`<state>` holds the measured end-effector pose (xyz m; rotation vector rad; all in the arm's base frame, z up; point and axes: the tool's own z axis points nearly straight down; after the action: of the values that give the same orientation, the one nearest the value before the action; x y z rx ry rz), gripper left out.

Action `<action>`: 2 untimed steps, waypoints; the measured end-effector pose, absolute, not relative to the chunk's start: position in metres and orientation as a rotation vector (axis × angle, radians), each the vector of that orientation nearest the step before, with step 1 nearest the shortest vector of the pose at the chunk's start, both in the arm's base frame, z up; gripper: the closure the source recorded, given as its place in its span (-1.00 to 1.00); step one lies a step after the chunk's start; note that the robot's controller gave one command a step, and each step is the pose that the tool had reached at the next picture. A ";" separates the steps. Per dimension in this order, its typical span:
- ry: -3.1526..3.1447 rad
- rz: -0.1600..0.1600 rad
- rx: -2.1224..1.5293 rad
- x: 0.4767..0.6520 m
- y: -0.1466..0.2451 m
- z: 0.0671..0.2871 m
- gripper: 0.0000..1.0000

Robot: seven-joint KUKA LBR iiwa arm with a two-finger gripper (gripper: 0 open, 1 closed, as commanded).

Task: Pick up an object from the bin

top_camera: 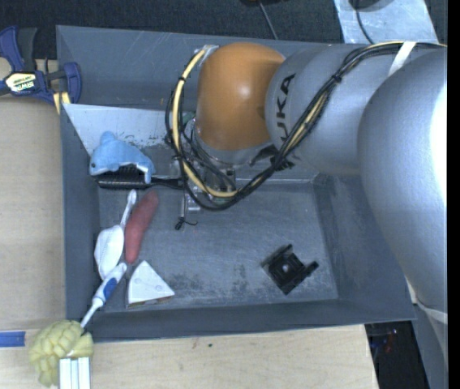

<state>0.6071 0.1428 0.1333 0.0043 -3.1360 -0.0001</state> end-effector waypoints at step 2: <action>-3.066 -0.003 0.704 0.619 0.214 0.070 -1.00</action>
Offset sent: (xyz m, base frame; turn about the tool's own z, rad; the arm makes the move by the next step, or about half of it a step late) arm 0.0112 0.0706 -0.0633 -0.4478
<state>0.6193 0.2143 0.0703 0.7040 -3.0662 -0.0028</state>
